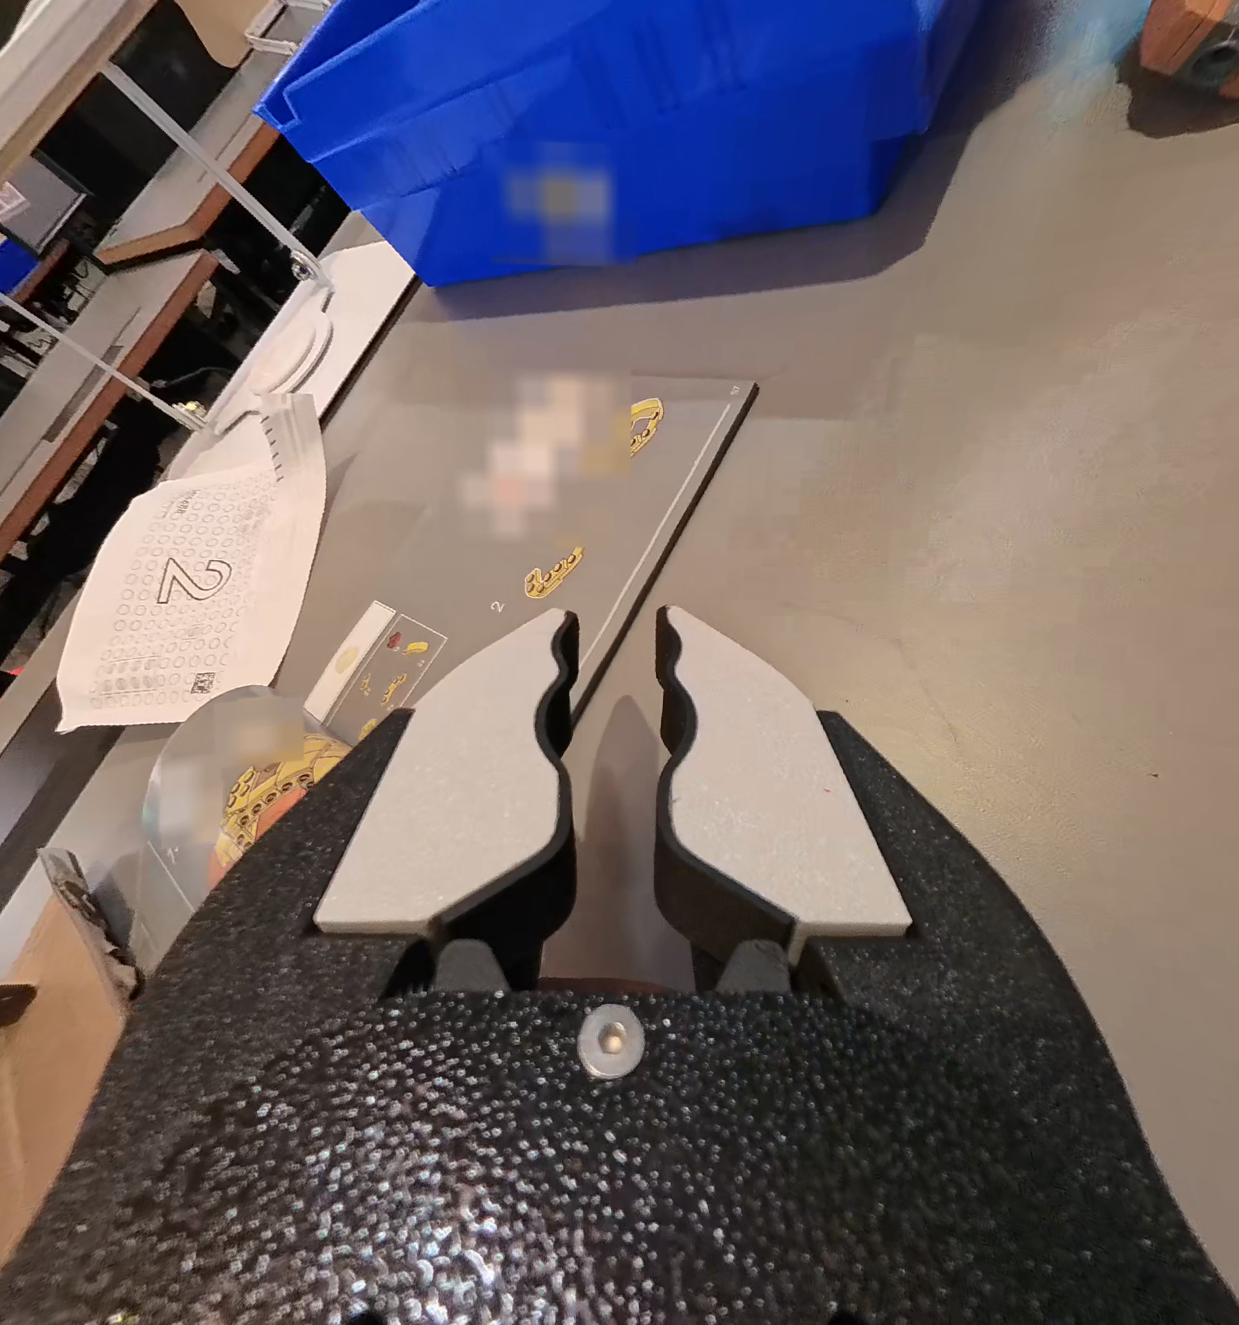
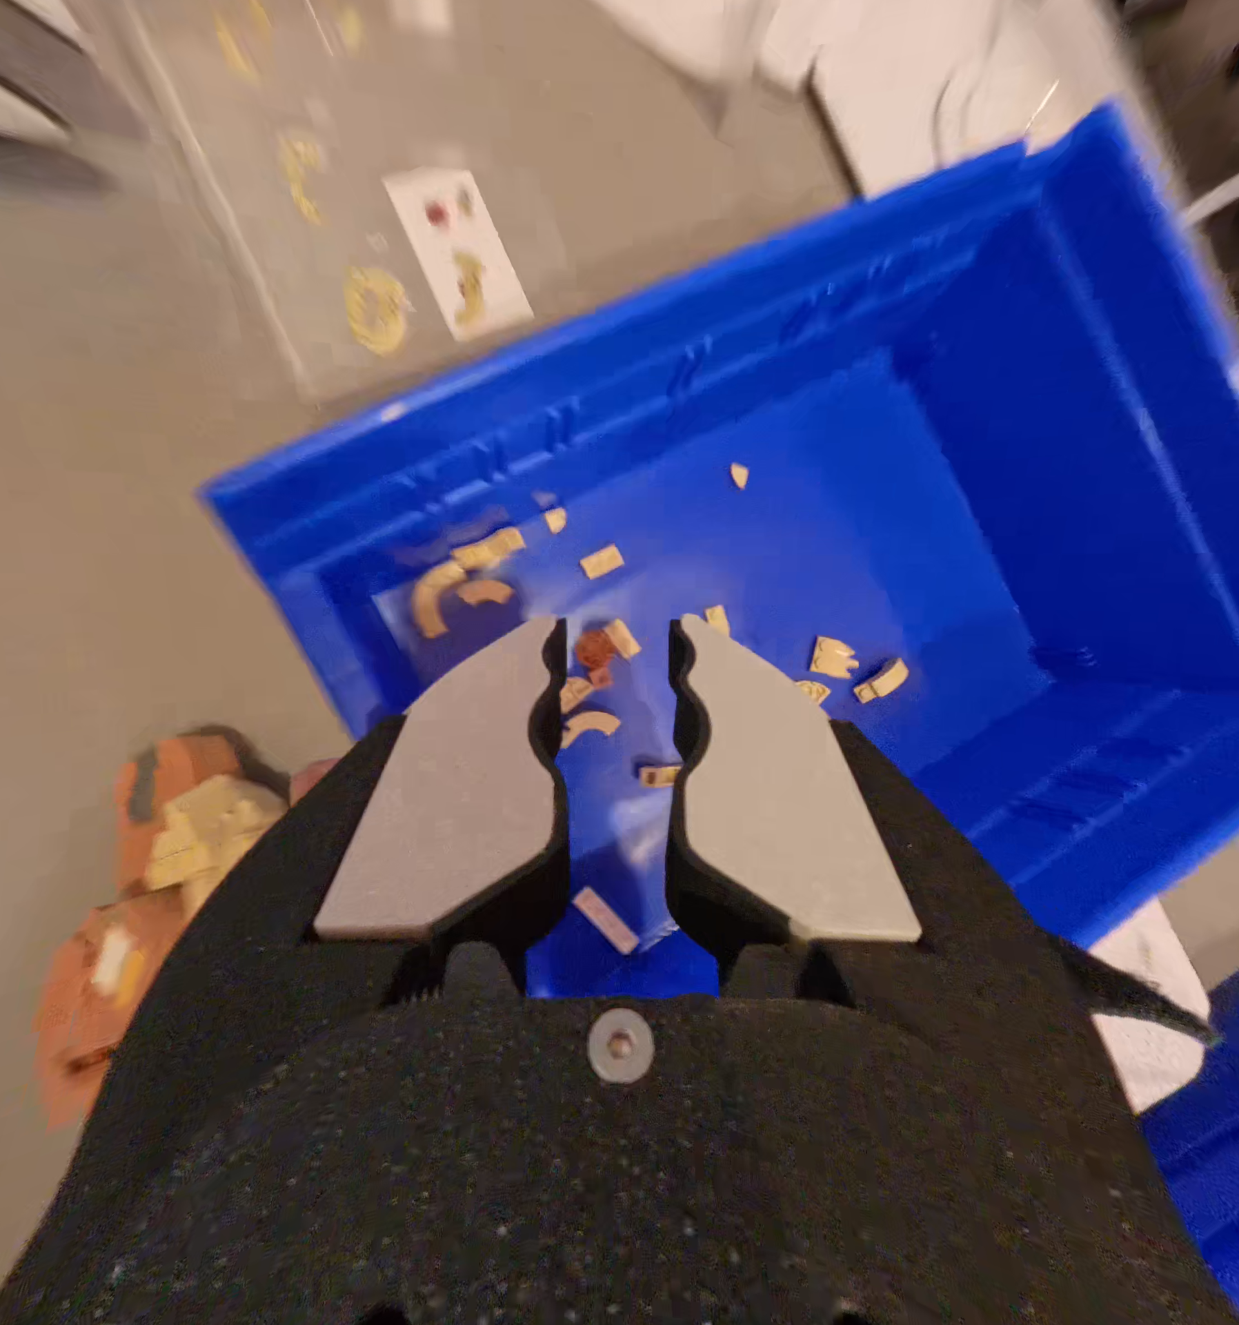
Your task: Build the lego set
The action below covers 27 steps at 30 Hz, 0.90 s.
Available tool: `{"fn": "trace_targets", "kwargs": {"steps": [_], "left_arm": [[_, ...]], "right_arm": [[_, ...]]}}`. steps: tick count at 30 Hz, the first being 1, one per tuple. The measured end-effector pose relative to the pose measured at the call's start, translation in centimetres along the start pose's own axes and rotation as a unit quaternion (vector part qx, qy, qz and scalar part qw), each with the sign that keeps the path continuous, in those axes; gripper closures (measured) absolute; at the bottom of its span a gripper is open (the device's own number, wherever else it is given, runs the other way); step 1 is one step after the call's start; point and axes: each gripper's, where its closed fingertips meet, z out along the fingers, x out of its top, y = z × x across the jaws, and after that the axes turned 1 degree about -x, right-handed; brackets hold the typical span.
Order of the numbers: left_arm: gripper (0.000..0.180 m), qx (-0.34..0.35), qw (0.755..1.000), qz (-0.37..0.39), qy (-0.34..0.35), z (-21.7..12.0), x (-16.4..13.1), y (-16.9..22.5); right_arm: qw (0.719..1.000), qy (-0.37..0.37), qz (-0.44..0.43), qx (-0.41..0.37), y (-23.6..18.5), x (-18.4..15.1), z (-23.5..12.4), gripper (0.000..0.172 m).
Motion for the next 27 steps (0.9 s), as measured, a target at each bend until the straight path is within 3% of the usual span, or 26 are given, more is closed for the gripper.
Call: {"fn": "trace_targets", "kwargs": {"steps": [7, 12, 14, 19, 22, 27], "left_arm": [[0.161, 0.0, 1.0, 0.007, -0.001, 0.0, -0.2, -0.2], [0.161, -0.003, 1.0, 0.007, -0.001, -0.1, -0.4, -0.3], [0.161, -0.004, 1.0, 0.006, -0.001, -0.2, -0.4, -0.2], [0.161, -0.005, 1.0, 0.008, -0.002, -0.3, -0.5, -0.1], [0.161, -0.006, 1.0, 0.006, -0.002, -0.4, -0.5, -0.1], [0.161, -0.005, 1.0, 0.004, -0.005, -0.4, -0.6, -0.1]], "right_arm": [[0.982, -0.182, -0.003, 0.041, 3.5, -3.6, 6.9, 0.147], [0.97, -0.239, 0.003, 0.053, 4.3, -5.4, 8.6, 0.151], [0.969, -0.238, 0.013, 0.07, 3.9, -5.2, 8.8, 0.163], [0.964, -0.254, 0.009, 0.075, 3.4, -5.4, 8.4, 0.164], [0.976, -0.207, 0.009, 0.06, 2.7, -3.6, 6.2, 0.164], [0.995, -0.003, -0.035, 0.093, -4.2, 4.0, -1.9, 0.164]]}}
